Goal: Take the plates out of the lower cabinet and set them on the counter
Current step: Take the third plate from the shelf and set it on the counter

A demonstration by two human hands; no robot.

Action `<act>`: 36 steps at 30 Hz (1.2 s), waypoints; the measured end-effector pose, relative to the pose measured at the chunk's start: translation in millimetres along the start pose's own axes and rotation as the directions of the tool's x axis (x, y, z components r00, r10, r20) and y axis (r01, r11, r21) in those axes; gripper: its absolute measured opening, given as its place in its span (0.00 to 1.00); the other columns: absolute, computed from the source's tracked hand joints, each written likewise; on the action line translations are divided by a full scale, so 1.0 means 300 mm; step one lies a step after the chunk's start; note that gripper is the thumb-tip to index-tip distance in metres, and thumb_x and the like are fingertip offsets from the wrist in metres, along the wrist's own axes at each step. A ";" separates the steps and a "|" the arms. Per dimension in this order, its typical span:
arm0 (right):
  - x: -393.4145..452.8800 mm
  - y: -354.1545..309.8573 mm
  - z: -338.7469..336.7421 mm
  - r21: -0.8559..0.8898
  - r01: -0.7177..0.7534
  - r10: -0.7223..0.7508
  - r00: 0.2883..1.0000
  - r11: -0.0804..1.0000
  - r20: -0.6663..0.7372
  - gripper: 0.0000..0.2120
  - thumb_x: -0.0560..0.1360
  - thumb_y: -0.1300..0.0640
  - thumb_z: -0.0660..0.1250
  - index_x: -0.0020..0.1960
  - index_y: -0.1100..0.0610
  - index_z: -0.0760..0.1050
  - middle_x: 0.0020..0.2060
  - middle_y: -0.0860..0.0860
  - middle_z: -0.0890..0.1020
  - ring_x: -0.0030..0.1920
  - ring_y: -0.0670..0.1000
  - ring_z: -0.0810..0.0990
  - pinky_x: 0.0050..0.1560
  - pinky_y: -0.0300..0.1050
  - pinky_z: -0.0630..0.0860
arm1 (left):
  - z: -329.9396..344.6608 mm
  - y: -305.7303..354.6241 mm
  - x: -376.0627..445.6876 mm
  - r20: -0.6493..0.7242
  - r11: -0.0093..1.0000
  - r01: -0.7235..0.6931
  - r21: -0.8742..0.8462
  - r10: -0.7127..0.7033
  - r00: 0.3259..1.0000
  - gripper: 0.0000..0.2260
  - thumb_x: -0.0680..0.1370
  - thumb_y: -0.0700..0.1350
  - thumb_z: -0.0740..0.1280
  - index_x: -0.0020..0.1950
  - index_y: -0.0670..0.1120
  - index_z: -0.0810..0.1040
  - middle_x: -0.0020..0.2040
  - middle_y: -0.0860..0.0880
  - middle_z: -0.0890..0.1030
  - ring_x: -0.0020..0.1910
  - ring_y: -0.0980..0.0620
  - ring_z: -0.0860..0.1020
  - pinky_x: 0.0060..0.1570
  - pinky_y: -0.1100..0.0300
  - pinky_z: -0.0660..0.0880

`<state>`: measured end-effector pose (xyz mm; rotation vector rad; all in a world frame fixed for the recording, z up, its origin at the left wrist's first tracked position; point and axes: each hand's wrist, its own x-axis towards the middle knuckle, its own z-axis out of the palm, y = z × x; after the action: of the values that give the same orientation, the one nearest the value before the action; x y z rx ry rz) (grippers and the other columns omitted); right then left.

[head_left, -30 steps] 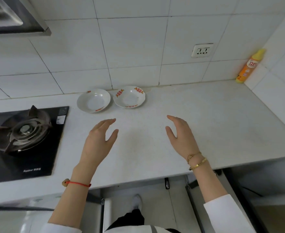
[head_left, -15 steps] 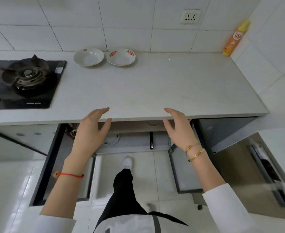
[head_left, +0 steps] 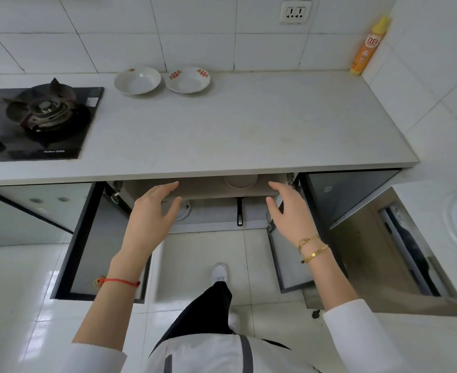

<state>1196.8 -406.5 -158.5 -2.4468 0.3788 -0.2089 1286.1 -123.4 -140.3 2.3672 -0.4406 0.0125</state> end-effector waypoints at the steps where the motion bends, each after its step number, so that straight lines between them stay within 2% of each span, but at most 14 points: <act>1: 0.007 0.008 0.000 0.001 -0.007 0.007 1.000 1.000 -0.004 0.20 0.80 0.53 0.59 0.71 0.54 0.66 0.68 0.49 0.72 0.70 0.49 0.67 0.65 0.36 0.61 | 0.011 0.003 0.009 0.007 1.000 -0.001 -0.001 0.001 1.000 0.17 0.79 0.46 0.65 0.67 0.49 0.75 0.62 0.52 0.79 0.60 0.54 0.77 0.59 0.64 0.69; 7: 0.072 0.048 0.018 0.018 -0.042 0.043 0.999 0.999 -0.007 0.20 0.80 0.53 0.59 0.71 0.54 0.66 0.68 0.49 0.72 0.71 0.49 0.66 0.65 0.36 0.60 | 0.071 0.009 0.093 0.047 1.000 -0.017 0.001 0.017 0.999 0.17 0.79 0.46 0.65 0.67 0.48 0.75 0.62 0.51 0.79 0.61 0.53 0.77 0.61 0.60 0.72; 13: 0.186 0.095 0.038 0.042 -0.080 0.080 0.997 0.996 -0.005 0.20 0.80 0.53 0.59 0.71 0.54 0.66 0.68 0.50 0.72 0.69 0.49 0.68 0.64 0.36 0.60 | 0.142 -0.002 0.202 0.076 1.000 0.006 0.001 -0.006 0.997 0.16 0.79 0.46 0.64 0.67 0.49 0.75 0.62 0.53 0.79 0.60 0.57 0.76 0.57 0.69 0.67; 20: 0.288 0.207 0.116 0.024 -0.071 0.072 0.997 0.997 -0.018 0.19 0.80 0.53 0.59 0.71 0.53 0.66 0.67 0.50 0.73 0.69 0.49 0.68 0.63 0.36 0.62 | 0.285 -0.041 0.268 0.080 1.000 -0.006 -0.022 0.008 0.997 0.15 0.79 0.46 0.64 0.66 0.50 0.76 0.61 0.55 0.79 0.59 0.59 0.76 0.55 0.74 0.66; 24: 0.312 0.328 0.251 0.025 -0.041 0.041 0.999 0.999 -0.032 0.18 0.80 0.53 0.58 0.69 0.53 0.67 0.66 0.48 0.73 0.68 0.47 0.68 0.63 0.35 0.61 | 0.435 -0.133 0.257 0.063 0.999 -0.016 -0.046 0.019 0.998 0.15 0.80 0.46 0.64 0.66 0.50 0.76 0.61 0.56 0.79 0.57 0.58 0.77 0.57 0.64 0.72; 28: 0.335 0.486 0.436 0.043 -0.016 0.017 1.000 0.999 -0.023 0.17 0.80 0.53 0.58 0.69 0.53 0.68 0.65 0.48 0.74 0.68 0.48 0.69 0.64 0.35 0.61 | 0.632 -0.278 0.260 0.065 1.000 -0.006 -0.010 0.007 0.998 0.15 0.80 0.46 0.63 0.67 0.50 0.76 0.61 0.56 0.79 0.59 0.58 0.76 0.57 0.68 0.68; 33: 0.402 0.697 0.667 0.048 0.011 -0.008 0.998 0.999 -0.067 0.17 0.80 0.55 0.59 0.68 0.56 0.69 0.64 0.51 0.75 0.67 0.50 0.70 0.66 0.37 0.62 | 0.897 -0.473 0.315 0.049 1.000 0.000 0.021 -0.001 0.999 0.16 0.80 0.47 0.64 0.67 0.50 0.75 0.61 0.56 0.79 0.56 0.58 0.77 0.53 0.73 0.65; 36: 0.452 0.828 0.805 0.044 0.017 -0.013 0.995 0.999 -0.099 0.18 0.80 0.55 0.60 0.68 0.57 0.69 0.64 0.51 0.75 0.67 0.51 0.69 0.65 0.36 0.61 | 1.062 -0.584 0.361 0.035 0.999 -0.031 0.044 0.029 0.999 0.16 0.79 0.46 0.64 0.67 0.48 0.75 0.62 0.52 0.79 0.60 0.55 0.77 0.58 0.67 0.67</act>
<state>1329.5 -496.7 -494.2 -2.4023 0.3944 -0.3426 1407.3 -247.4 -477.6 2.4073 -0.4972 -0.0049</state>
